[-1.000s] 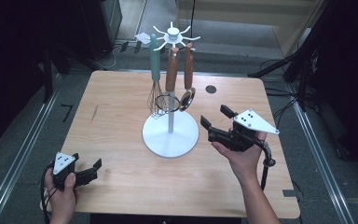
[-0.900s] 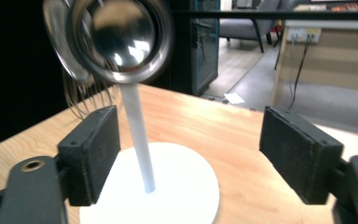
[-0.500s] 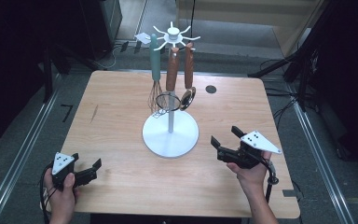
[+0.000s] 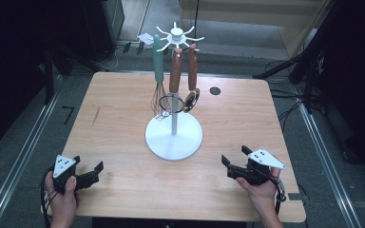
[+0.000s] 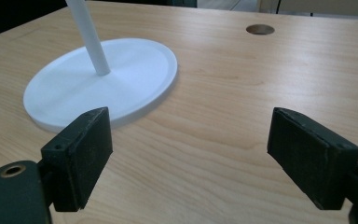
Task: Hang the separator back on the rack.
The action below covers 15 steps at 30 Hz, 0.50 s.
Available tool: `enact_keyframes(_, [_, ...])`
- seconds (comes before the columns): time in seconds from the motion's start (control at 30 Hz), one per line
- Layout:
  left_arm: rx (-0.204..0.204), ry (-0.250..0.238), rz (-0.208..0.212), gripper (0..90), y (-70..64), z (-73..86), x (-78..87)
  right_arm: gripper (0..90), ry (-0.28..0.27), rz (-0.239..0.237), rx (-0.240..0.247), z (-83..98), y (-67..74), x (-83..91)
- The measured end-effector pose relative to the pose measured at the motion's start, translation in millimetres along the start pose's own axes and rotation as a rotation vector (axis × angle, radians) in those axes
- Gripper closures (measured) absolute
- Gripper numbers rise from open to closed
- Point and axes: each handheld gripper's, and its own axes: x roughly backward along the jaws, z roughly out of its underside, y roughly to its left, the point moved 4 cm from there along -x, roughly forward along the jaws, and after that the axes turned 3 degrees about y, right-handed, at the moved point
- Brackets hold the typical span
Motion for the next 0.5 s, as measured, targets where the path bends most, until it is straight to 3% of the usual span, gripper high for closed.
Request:
enact_keyframes(0.23, [-0.002,0.000,0.000,8.3,0.0,0.0,0.1,15.2,0.012,0.005,-0.051,16.9,-14.7,8.2])
enact_keyframes(0.5, [0.000,0.000,-0.001,8.3,-0.1,0.0,0.0,15.2,0.048,0.022,-0.047,36.1,-28.8,18.6])
